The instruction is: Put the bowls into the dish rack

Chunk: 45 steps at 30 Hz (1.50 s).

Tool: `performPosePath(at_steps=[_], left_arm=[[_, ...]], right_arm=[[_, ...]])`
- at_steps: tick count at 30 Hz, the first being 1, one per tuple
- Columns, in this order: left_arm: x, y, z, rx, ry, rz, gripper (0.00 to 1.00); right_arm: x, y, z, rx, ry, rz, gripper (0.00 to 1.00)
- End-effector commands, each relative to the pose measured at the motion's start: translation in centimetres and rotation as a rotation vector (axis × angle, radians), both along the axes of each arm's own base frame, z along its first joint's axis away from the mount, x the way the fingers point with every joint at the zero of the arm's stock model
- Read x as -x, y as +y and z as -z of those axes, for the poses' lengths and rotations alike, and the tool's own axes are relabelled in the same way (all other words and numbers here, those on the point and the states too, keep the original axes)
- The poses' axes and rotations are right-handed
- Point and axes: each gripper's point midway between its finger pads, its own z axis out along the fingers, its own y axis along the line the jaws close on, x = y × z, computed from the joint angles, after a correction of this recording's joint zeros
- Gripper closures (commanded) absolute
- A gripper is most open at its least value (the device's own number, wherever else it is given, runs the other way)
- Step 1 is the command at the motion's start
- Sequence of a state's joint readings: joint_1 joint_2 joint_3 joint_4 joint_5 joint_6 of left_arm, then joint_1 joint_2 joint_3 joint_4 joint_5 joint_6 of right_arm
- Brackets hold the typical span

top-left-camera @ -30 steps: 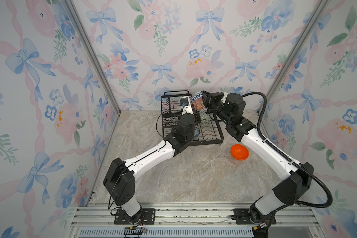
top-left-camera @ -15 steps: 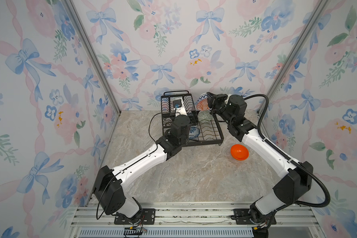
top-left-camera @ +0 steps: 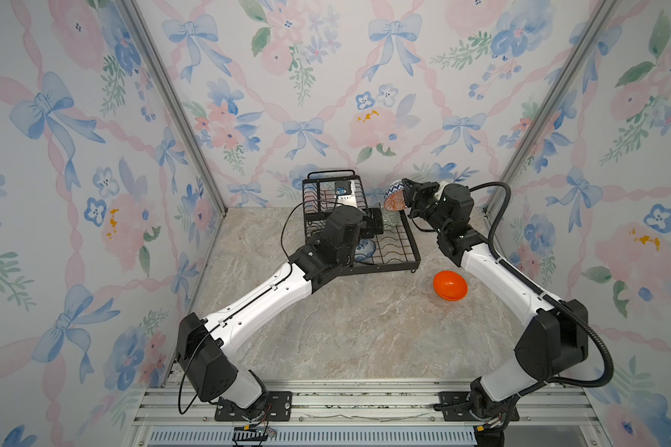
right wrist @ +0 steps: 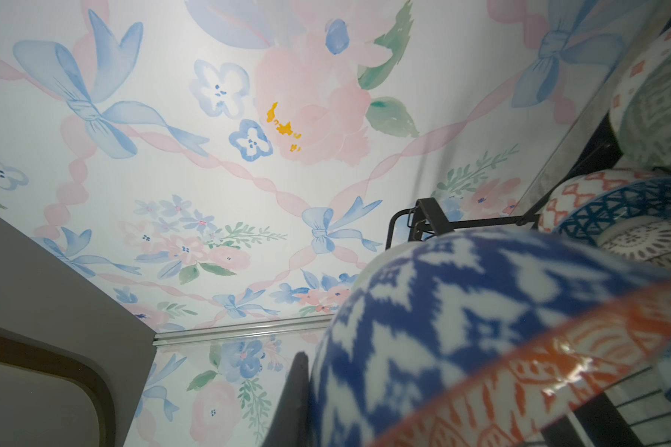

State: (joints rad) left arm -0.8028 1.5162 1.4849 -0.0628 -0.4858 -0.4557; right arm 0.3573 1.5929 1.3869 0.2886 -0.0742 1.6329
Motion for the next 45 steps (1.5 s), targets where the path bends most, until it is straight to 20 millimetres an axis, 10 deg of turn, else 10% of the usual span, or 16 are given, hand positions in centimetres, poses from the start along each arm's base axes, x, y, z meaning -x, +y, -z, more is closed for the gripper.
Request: performPosePath(at_steps=[1,14,30,45], left_arm=[[0.5,-0.9,0.7,-0.050,0.041,0.065,0.02],[-0.2,-3.7,2.7,-0.202,0.033,0.186,0.02],[-1.4,-7.2,5.4,-0.394,0.006,0.233,0.02],[-3.1,-7.8,6.8,-0.495,0.004,0.257,0.02]], right_arm=[[2.0,-1.2,-4.1,0.075,-0.141,-0.026,1.00],[-1.2,-4.6,3.3,0.234,-0.066,0.021,1.00],[-4.4,-1.1,13.1,0.366,0.018,-0.135,1.00],[-8.1,1.7,17.5,0.335,0.010,-0.131,1.00]])
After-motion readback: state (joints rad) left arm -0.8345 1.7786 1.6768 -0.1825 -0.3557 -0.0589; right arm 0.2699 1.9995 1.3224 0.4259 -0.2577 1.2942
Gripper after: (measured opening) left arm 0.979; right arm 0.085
